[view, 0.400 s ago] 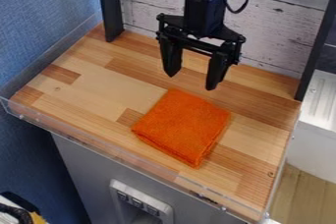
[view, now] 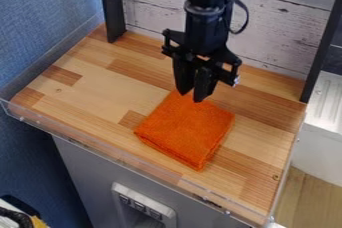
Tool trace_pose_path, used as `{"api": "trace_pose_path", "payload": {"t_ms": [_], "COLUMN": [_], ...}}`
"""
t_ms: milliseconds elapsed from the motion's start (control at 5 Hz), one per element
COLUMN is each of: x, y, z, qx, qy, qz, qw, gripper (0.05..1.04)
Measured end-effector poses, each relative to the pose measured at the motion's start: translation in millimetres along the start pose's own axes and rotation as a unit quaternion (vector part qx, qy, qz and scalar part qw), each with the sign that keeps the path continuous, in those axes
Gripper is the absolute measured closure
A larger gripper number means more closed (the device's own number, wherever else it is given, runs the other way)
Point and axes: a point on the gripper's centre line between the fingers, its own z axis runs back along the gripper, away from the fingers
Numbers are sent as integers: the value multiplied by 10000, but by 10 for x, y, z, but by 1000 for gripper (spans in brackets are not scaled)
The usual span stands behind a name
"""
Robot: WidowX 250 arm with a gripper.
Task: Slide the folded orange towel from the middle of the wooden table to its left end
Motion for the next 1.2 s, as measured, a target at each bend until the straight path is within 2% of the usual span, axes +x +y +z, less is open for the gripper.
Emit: {"api": "trace_pose_path", "payload": {"t_ms": [200,400,800,1200], "x": [53,64,-19,-116], "y": [-13,-98,-138,-217], "z": [-146,-263,-473,-569], "qx": [23,74,79,-12], "qy": [-144,-250,-288,-245], "qz": [-654,-1356,-2380,-3067], "qw": [9977,9904,9708,9515], "gripper": [939,1020,1025,1025]}}
